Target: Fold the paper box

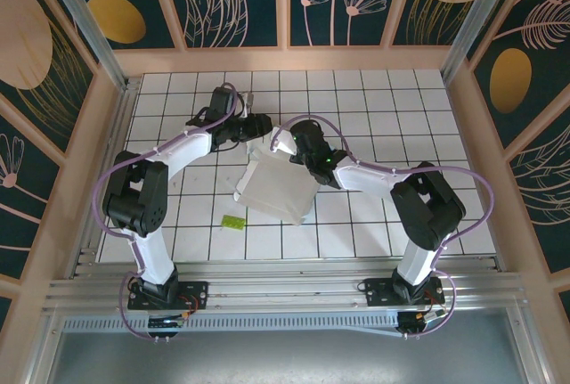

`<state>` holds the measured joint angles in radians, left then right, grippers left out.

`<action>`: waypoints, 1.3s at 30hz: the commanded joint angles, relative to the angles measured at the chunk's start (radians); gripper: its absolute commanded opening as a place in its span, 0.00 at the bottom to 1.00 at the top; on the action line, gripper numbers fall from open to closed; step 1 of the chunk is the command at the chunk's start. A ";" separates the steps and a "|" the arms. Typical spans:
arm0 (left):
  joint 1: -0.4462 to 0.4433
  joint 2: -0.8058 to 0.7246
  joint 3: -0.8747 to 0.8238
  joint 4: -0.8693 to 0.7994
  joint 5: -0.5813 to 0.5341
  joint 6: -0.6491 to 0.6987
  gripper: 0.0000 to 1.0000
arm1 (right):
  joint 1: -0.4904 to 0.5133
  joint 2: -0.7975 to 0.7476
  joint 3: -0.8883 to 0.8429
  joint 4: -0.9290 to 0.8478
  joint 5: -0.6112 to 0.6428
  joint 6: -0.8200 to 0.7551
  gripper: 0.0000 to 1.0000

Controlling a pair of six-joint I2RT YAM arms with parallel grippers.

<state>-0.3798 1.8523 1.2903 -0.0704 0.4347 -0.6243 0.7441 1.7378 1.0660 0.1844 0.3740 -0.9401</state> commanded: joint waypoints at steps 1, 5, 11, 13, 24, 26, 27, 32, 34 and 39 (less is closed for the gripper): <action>-0.011 -0.026 -0.023 0.044 0.082 -0.039 0.44 | 0.008 -0.003 -0.001 0.061 -0.006 0.021 0.16; -0.012 -0.024 -0.035 0.064 0.084 -0.057 0.37 | 0.012 0.006 -0.009 0.075 -0.002 0.027 0.16; -0.012 -0.037 -0.034 0.035 0.045 -0.037 0.36 | 0.018 0.009 -0.032 0.116 0.026 0.004 0.16; -0.011 -0.057 -0.035 0.017 0.002 -0.013 0.41 | 0.018 0.007 -0.048 0.142 0.047 -0.019 0.16; -0.012 -0.281 -0.267 0.120 -0.095 0.148 0.46 | 0.017 0.002 -0.084 0.184 0.063 -0.052 0.16; -0.016 -0.300 -0.325 0.170 -0.076 0.157 0.45 | 0.017 0.003 -0.083 0.184 0.064 -0.051 0.16; -0.022 -0.307 -0.365 0.190 -0.082 0.168 0.45 | 0.018 0.002 -0.083 0.184 0.065 -0.051 0.16; -0.068 -0.278 -0.422 0.183 -0.247 0.200 0.44 | 0.018 -0.006 -0.092 0.188 0.064 -0.057 0.16; -0.068 -0.266 -0.443 0.213 -0.286 0.207 0.44 | 0.018 -0.006 -0.095 0.188 0.067 -0.061 0.16; -0.070 -0.182 -0.434 0.269 -0.316 0.250 0.44 | 0.018 -0.006 -0.097 0.188 0.068 -0.060 0.16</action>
<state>-0.4515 1.6161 0.8448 0.1333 0.1696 -0.4248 0.7547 1.7382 0.9855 0.3519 0.4225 -0.9901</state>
